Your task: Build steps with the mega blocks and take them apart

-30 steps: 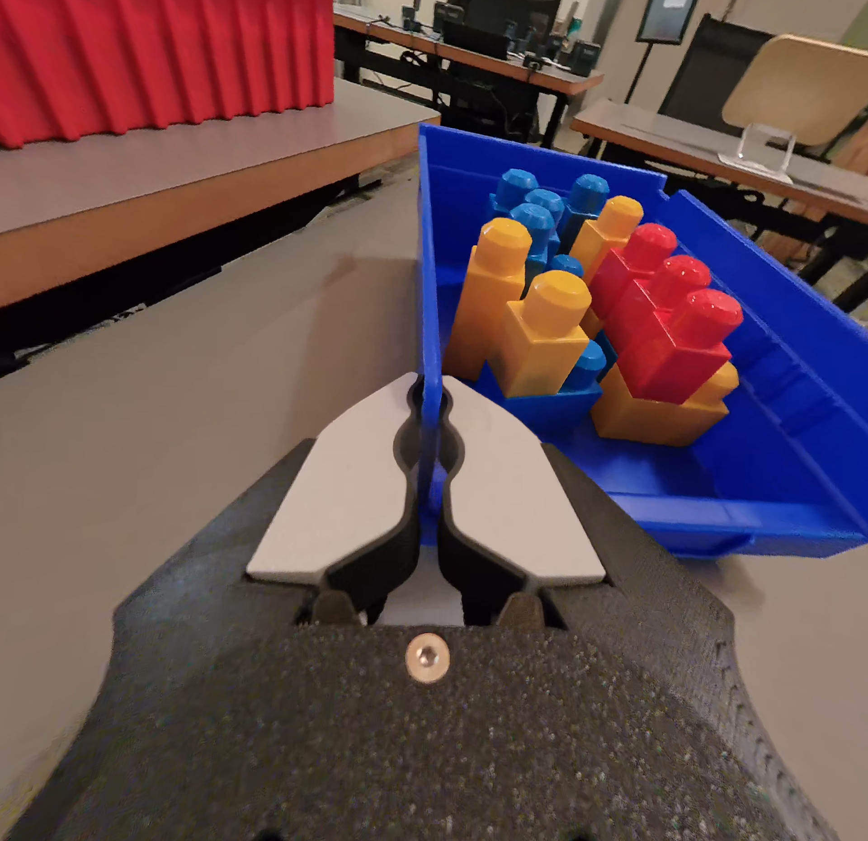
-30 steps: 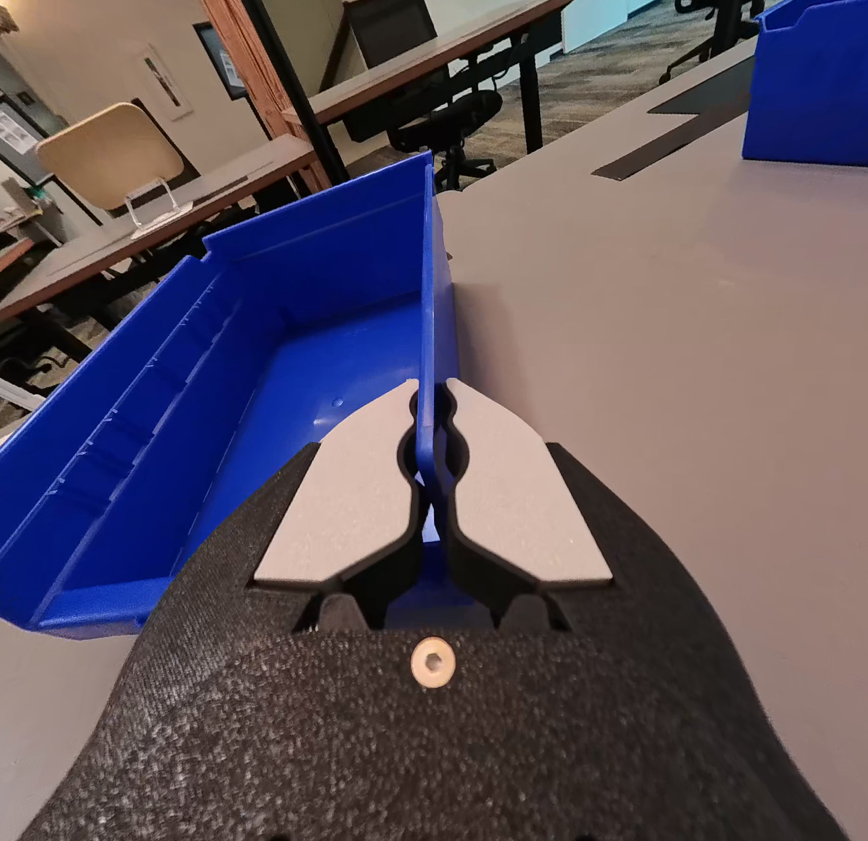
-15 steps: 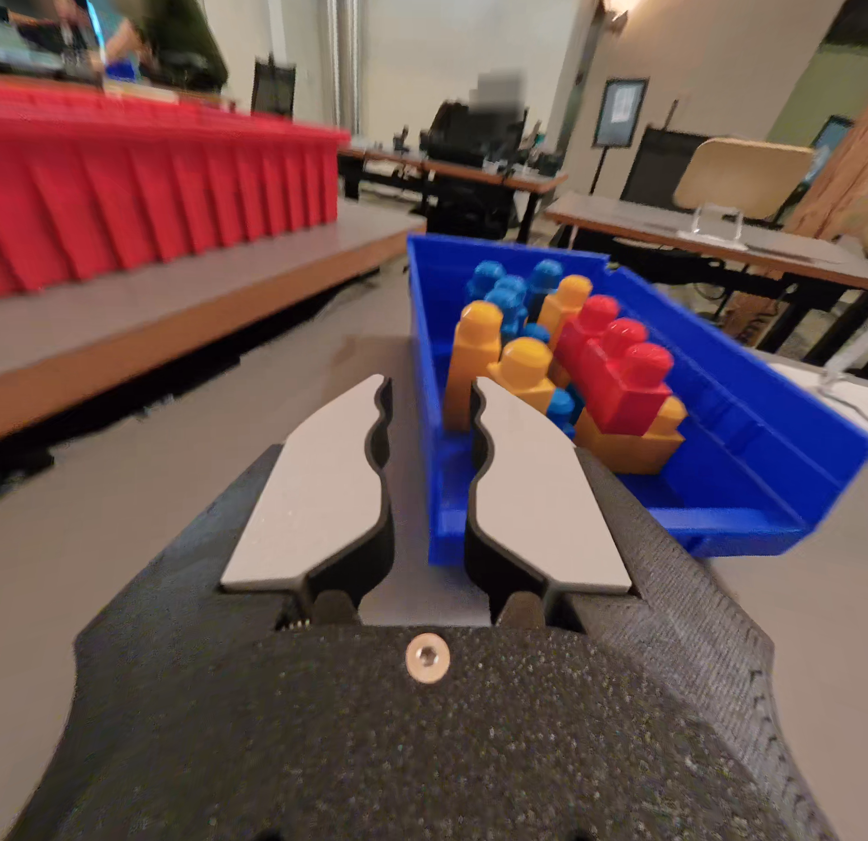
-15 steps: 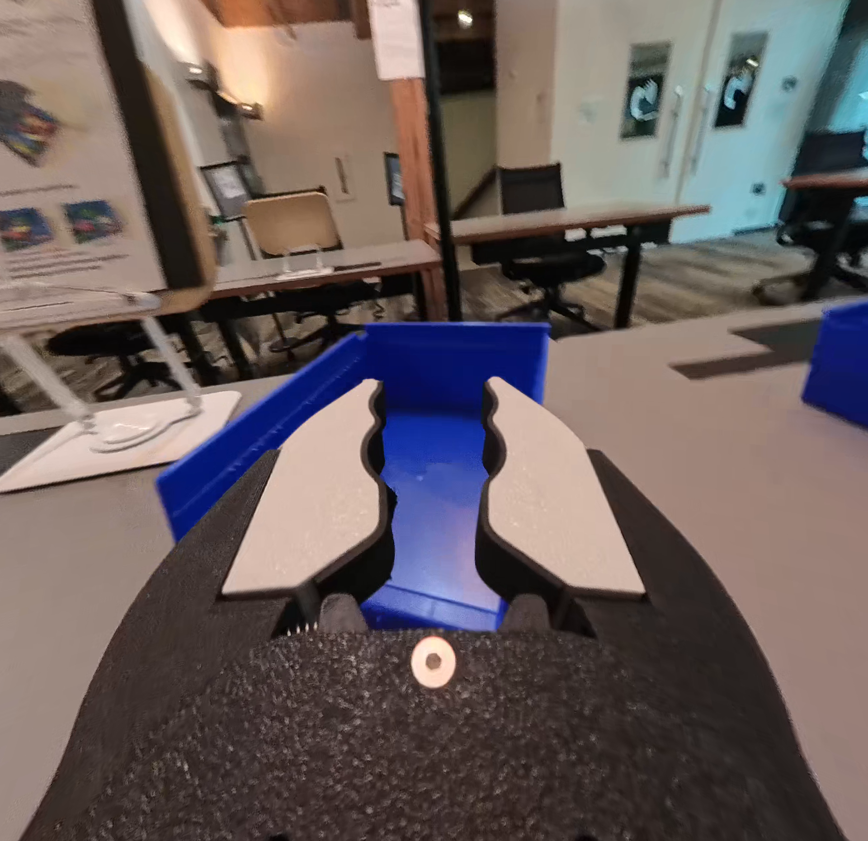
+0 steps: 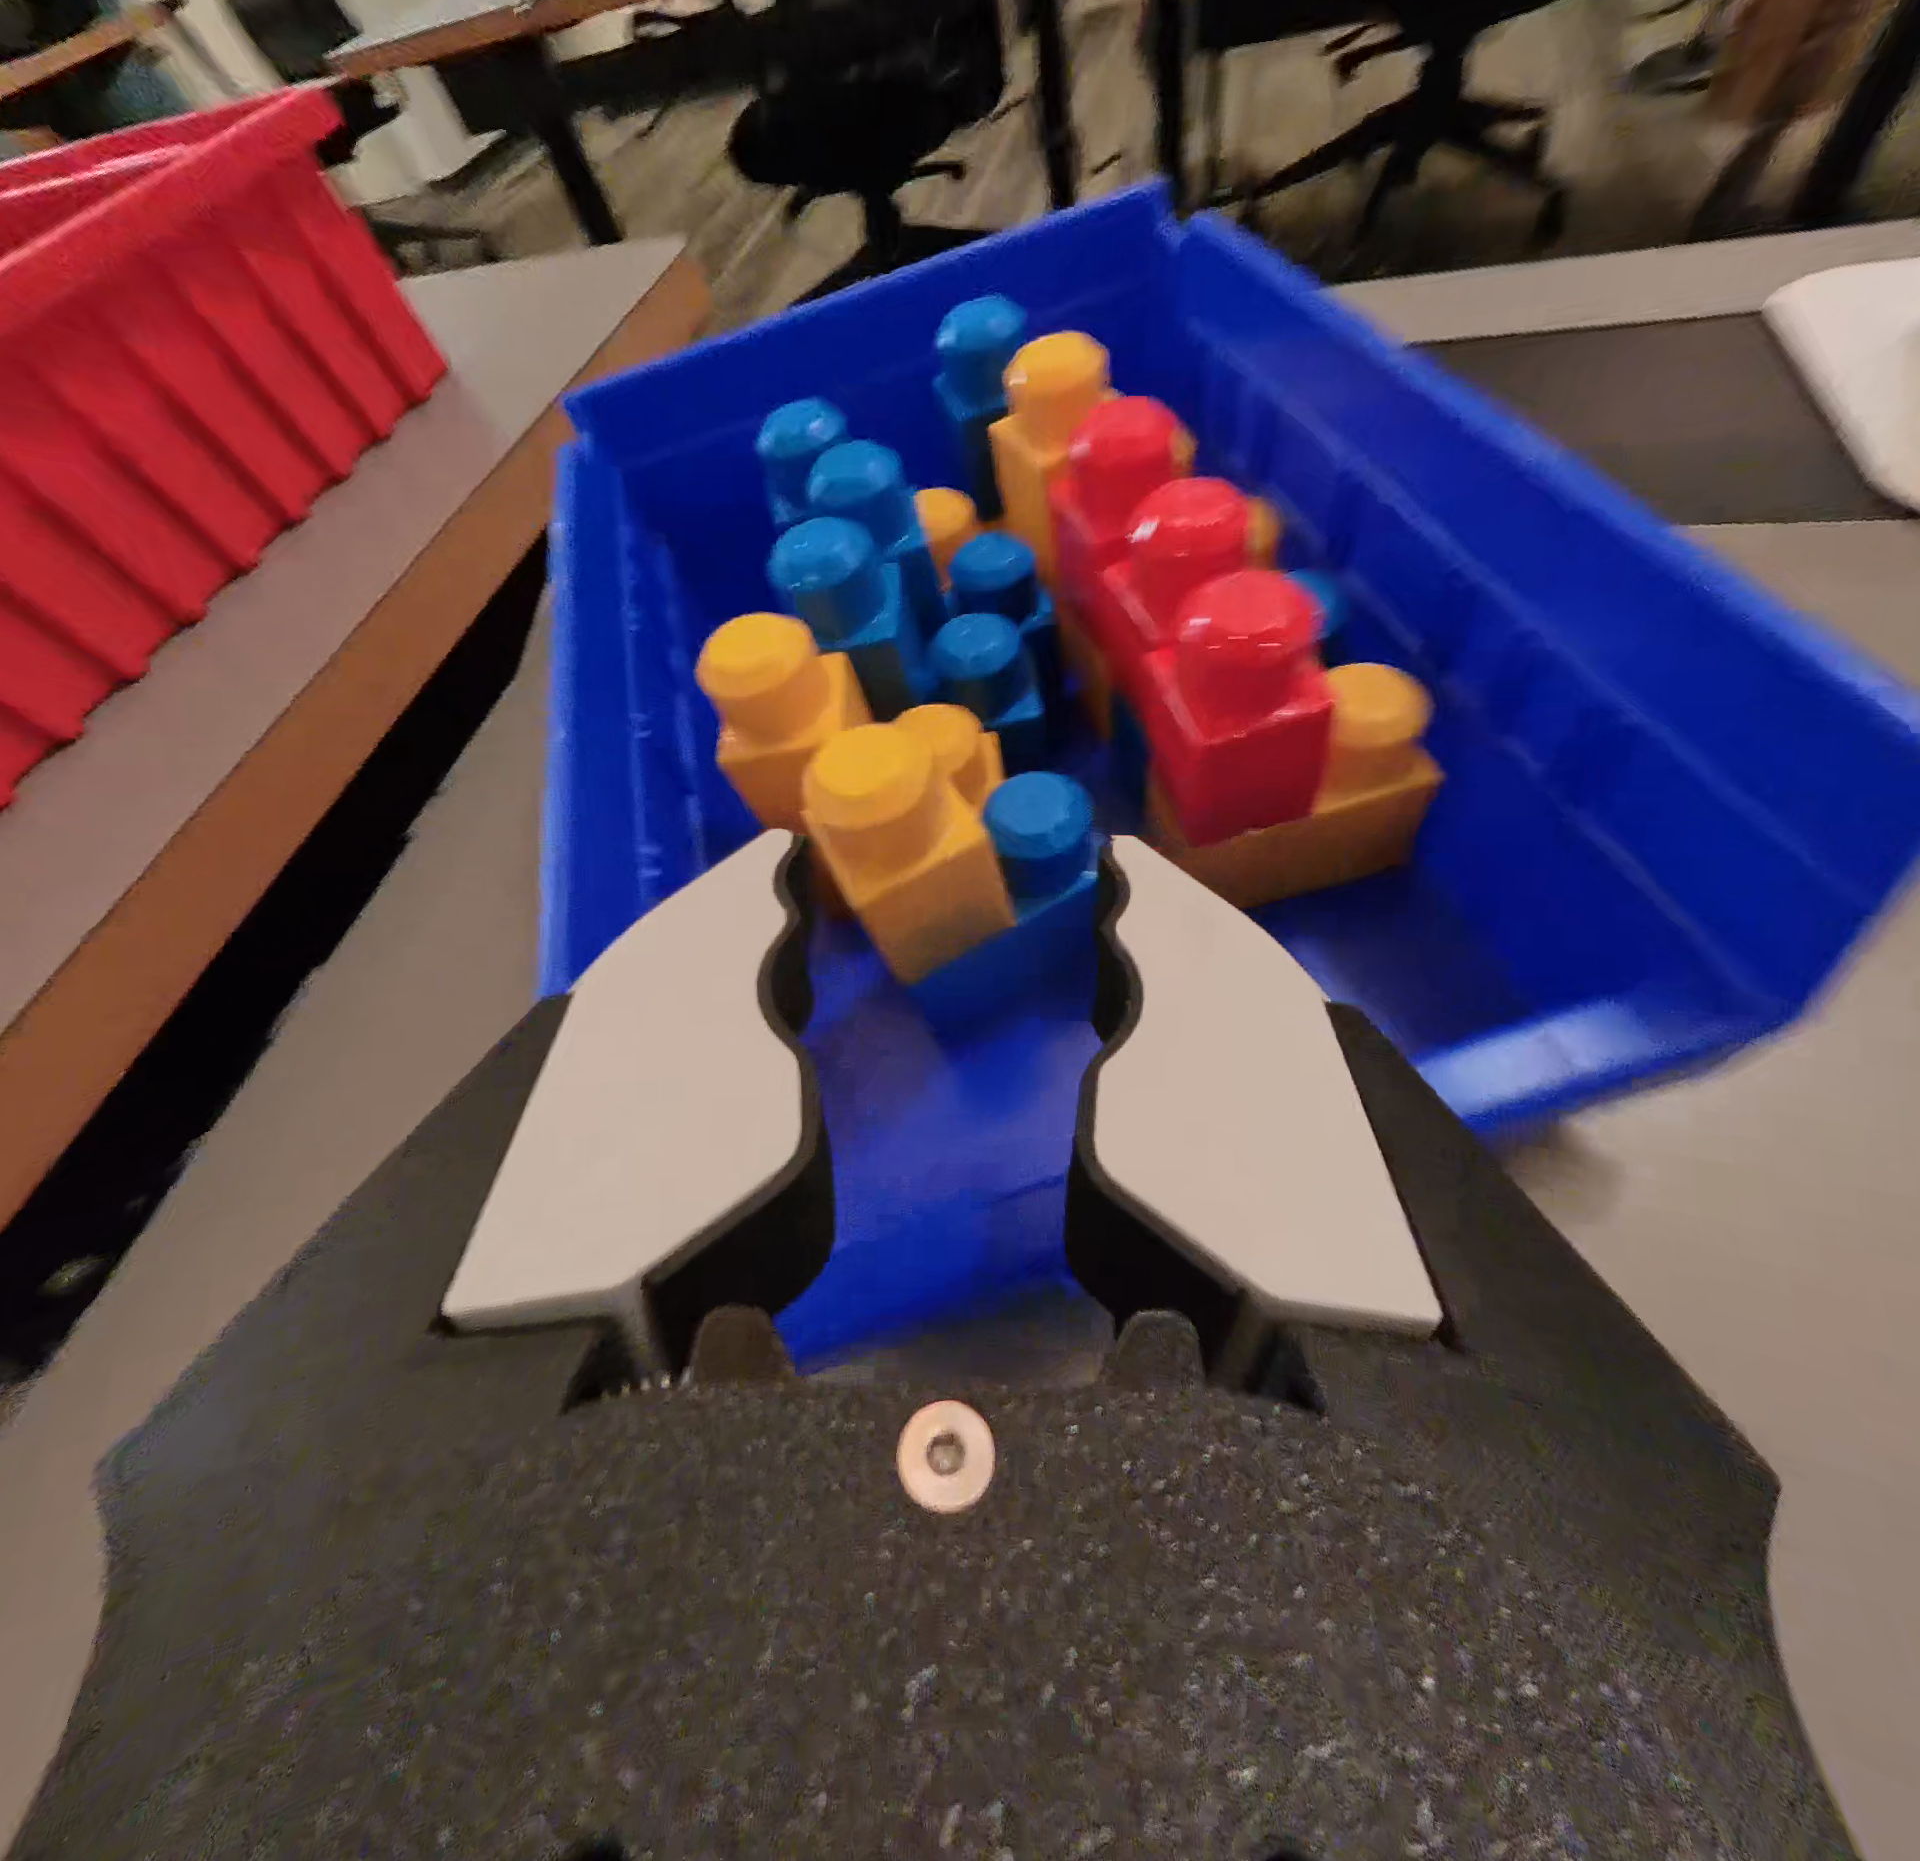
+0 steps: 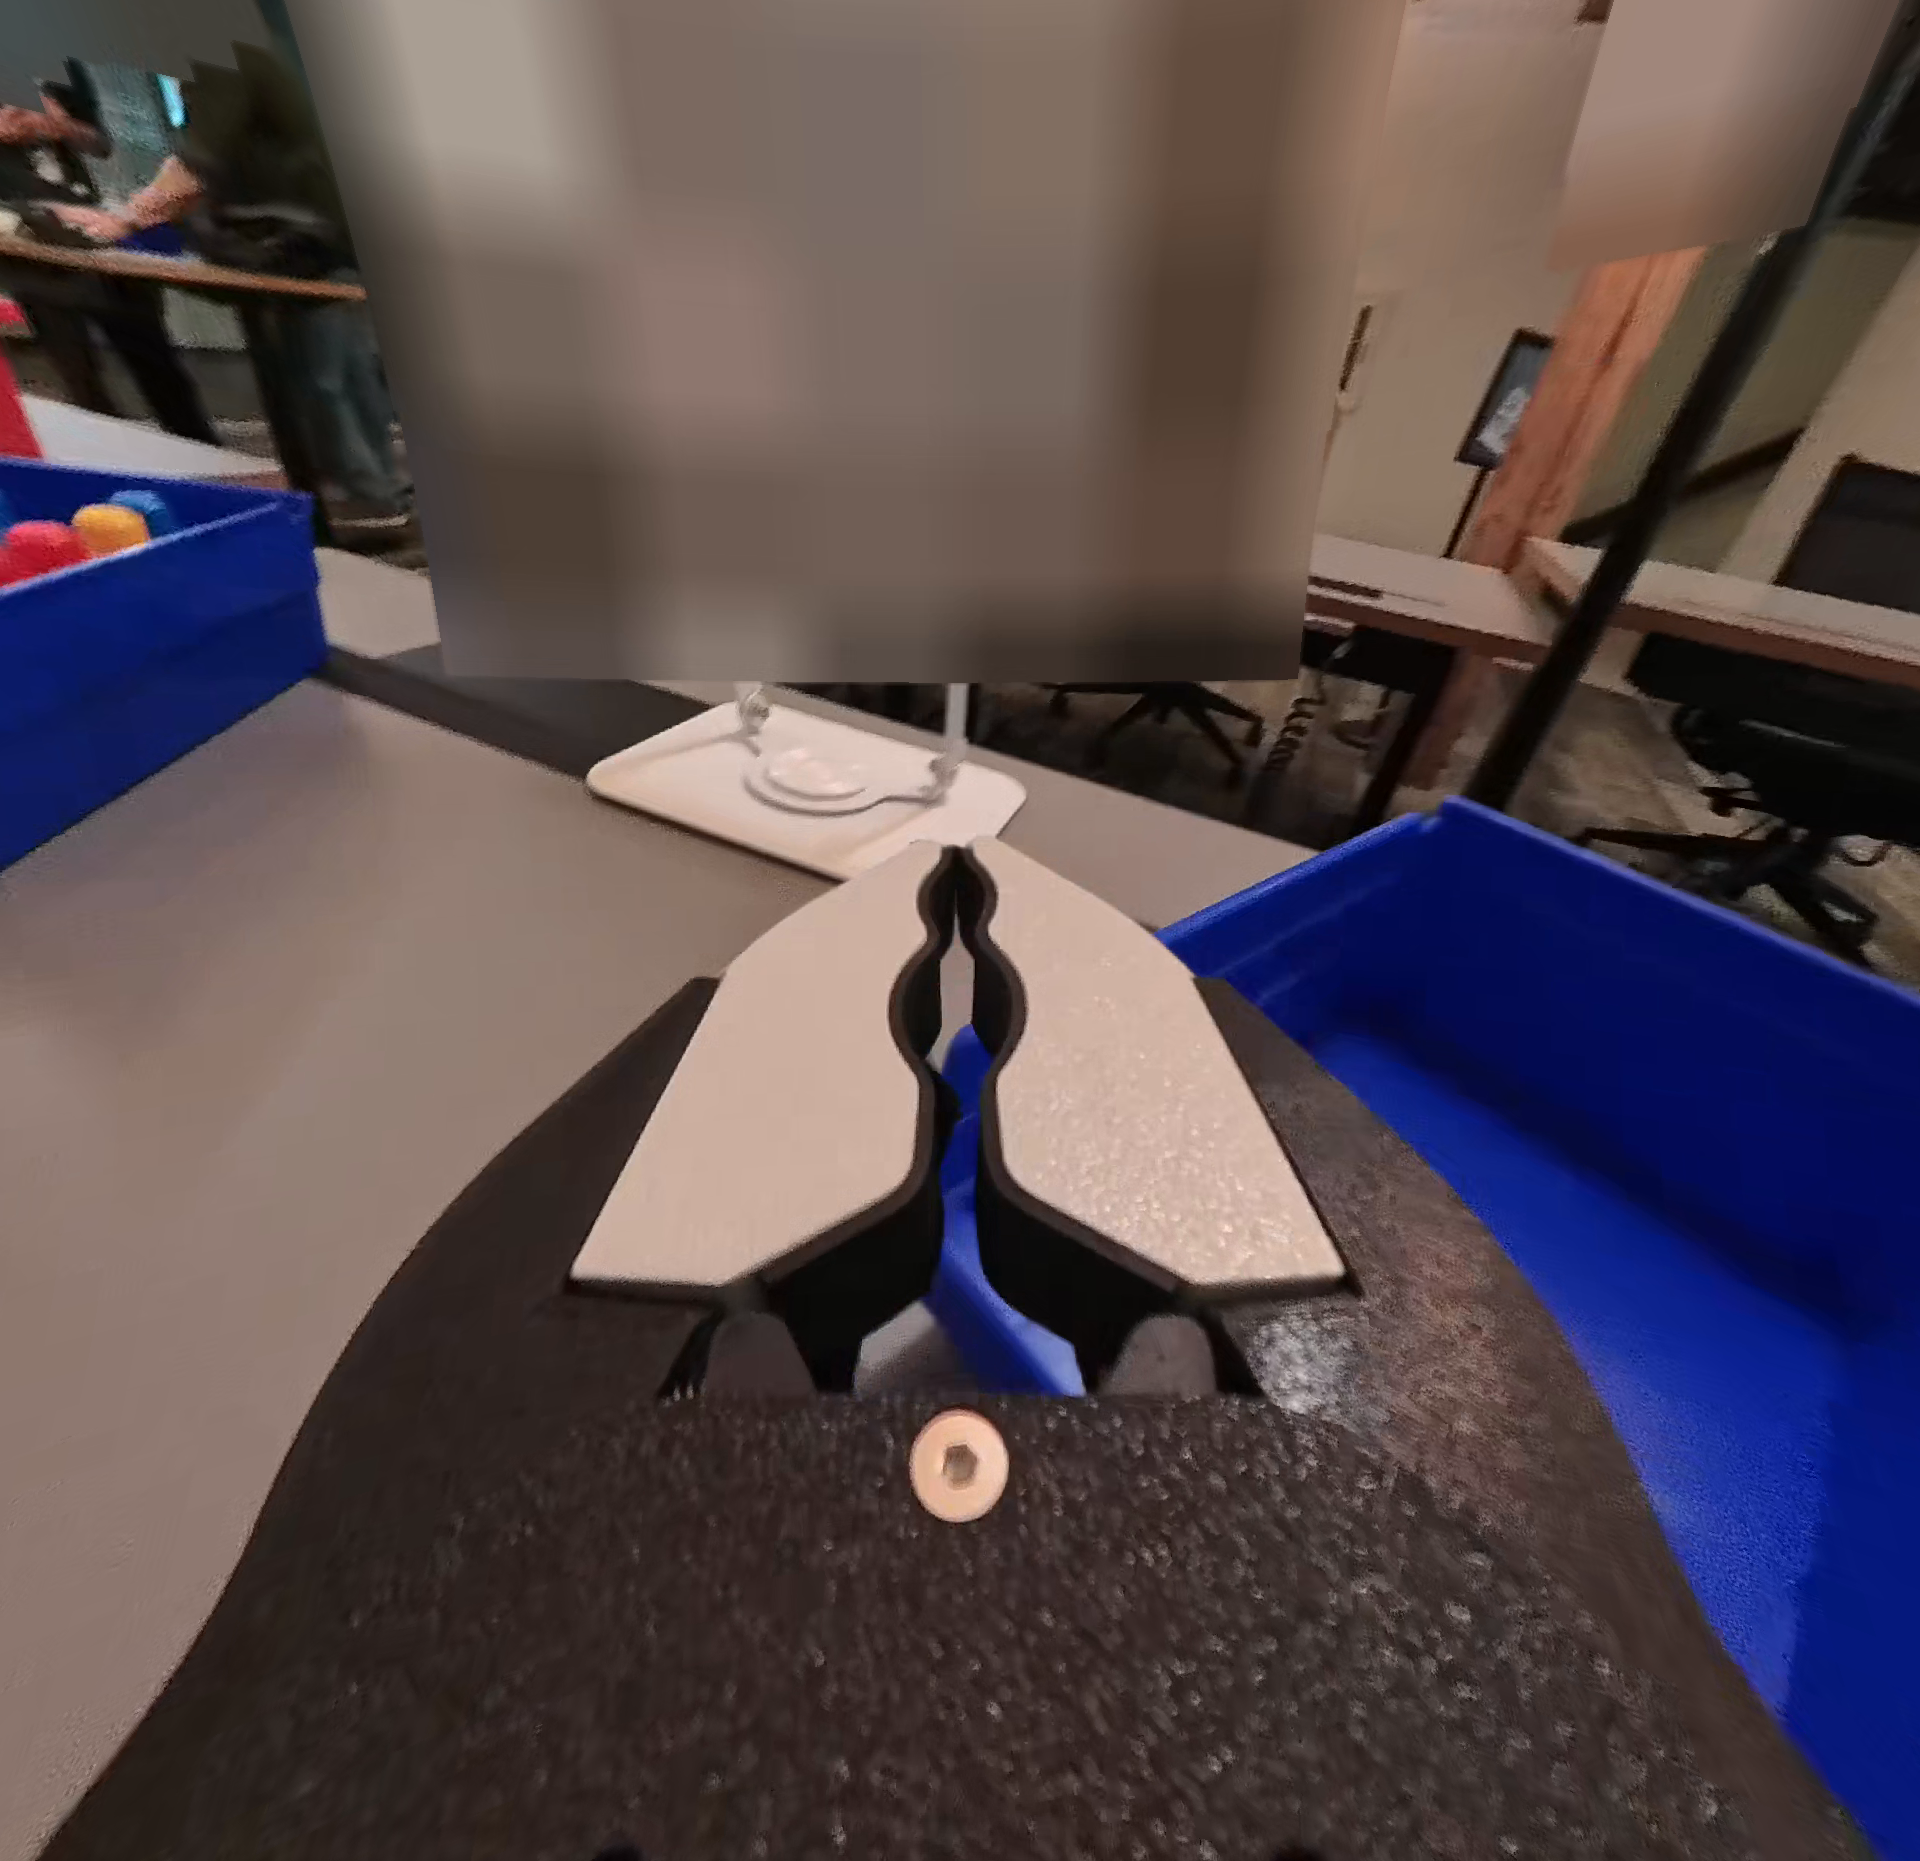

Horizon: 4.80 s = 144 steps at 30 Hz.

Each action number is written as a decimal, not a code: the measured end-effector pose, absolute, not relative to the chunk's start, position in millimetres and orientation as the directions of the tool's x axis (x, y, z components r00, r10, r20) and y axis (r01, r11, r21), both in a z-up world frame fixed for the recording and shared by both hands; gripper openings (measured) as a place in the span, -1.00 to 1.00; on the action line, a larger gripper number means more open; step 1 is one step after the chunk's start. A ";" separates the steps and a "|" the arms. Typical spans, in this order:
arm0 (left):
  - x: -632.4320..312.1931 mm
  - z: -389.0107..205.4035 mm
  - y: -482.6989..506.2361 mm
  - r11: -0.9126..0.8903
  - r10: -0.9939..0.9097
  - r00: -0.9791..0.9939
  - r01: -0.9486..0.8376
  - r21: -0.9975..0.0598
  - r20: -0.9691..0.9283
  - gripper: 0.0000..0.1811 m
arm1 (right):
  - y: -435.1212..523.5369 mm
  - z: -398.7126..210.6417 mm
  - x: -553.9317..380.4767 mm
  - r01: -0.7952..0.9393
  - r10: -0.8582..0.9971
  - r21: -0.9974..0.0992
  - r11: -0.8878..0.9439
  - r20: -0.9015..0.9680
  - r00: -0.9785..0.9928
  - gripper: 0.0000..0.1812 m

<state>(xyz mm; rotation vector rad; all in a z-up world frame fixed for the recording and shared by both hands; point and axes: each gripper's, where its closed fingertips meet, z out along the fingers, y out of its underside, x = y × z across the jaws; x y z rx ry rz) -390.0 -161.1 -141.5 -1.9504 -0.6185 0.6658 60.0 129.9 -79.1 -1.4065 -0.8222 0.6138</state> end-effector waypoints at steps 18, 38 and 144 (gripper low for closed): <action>-411.9 -150.7 -160.4 -0.532 0.708 0.653 0.242 -0.811 -0.270 -0.43 | 105.5 -114.6 44.7 0.144 0.860 -0.989 0.043 0.110 0.498 -1.00; -440.2 -166.6 -154.9 -0.525 0.755 0.602 0.315 -0.791 -0.261 -0.58 | 115.7 -103.1 58.3 0.085 0.831 -0.996 0.033 0.074 0.552 -1.00; 12.3 -110.3 -72.3 -0.156 -0.811 0.575 -0.042 -0.987 0.104 -0.59 | -62.0 -98.2 23.9 0.097 0.858 -0.993 -0.064 -0.105 -0.503 -0.54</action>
